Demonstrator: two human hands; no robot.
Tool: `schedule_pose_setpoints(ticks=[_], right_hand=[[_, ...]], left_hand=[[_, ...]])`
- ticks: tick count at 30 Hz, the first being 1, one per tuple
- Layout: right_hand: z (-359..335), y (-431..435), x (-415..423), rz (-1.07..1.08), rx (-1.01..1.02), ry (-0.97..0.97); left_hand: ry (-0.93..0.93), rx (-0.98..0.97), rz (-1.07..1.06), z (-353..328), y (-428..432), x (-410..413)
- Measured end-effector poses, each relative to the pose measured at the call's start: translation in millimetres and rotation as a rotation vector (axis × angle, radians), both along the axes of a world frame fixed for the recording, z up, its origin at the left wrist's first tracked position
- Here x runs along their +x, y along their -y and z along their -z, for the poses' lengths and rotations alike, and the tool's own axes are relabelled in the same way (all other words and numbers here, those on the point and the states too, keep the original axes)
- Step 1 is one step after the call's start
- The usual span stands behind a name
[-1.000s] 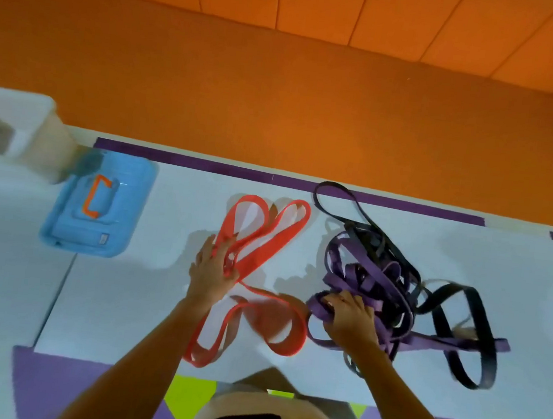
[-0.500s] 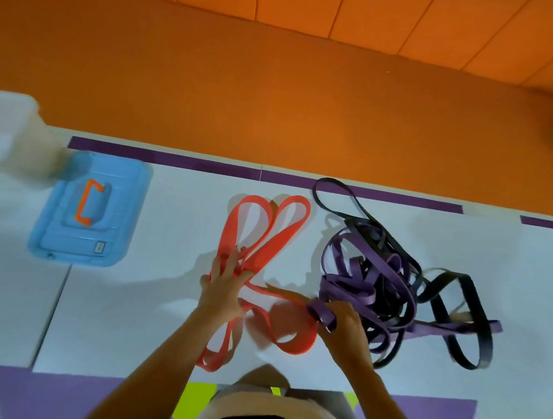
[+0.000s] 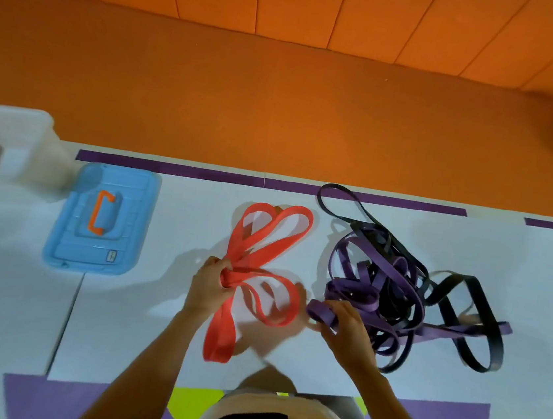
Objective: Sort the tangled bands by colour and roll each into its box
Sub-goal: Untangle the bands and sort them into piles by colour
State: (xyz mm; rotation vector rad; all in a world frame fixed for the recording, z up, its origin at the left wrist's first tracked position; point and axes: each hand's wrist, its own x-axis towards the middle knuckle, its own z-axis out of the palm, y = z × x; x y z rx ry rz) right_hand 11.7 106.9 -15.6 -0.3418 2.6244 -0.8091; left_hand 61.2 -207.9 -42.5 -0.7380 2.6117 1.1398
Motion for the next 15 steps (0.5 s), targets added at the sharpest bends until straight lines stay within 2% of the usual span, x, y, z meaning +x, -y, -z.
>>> schedule_pose_setpoints(ticks=[4, 8, 12, 15], right_hand=[[4, 15, -4, -0.071, 0.026, 0.061], [14, 24, -2, -0.238, 0.098, 0.252], [15, 28, -4, -0.218, -0.110, 0.503], [8, 32, -10, -0.113, -0.203, 0.432]], left_hand=[[-0.103, -0.115, -0.113, -10, 30, 11], [-0.123, -0.220, -0.255, -10, 47, 27], [0.053, -0.188, -0.158, -2, 41, 37], [0.167, -0.289, -0.167, 1, 25, 36]])
